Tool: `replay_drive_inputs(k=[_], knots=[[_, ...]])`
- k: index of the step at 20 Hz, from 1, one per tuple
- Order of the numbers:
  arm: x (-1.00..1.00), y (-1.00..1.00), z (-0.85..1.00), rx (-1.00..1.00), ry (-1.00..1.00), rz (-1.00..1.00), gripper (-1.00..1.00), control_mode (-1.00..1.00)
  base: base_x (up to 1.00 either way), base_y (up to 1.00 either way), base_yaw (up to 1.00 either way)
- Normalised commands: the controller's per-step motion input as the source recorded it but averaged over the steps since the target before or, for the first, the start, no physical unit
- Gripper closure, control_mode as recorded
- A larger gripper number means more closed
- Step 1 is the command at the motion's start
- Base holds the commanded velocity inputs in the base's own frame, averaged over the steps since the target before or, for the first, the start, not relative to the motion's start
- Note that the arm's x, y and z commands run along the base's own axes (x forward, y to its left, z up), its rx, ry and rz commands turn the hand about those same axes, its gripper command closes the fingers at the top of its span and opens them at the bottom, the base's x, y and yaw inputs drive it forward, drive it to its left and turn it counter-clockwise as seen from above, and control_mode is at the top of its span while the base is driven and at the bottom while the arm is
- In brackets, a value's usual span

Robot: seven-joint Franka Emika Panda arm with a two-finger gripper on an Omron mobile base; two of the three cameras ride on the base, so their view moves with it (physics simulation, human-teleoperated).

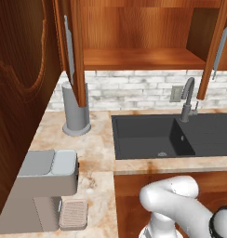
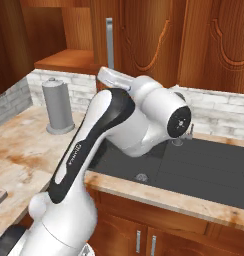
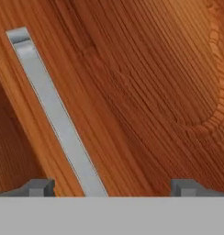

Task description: Close all open cabinet doors.

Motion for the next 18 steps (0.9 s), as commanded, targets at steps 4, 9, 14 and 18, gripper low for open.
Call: replay_drive_inputs(k=[4, 9, 14, 18], knots=[[0.58, 0.04, -0.01, 0.00, 0.00, 0.20, -1.00, -1.00, 0.00, 0.00, 0.00], [0.56, 0.15, -0.08, 0.00, 0.00, 0.19, -1.00, -1.00, 0.00, 0.00, 0.00], [0.58, 0.37, -0.20, 0.00, 0.00, 0.14, -1.00, -1.00, 0.00, 0.00, 0.00], [0.69, 0.48, -0.26, 0.00, 0.00, 0.11, -1.00, -1.00, 0.00, 0.00, 0.00]])
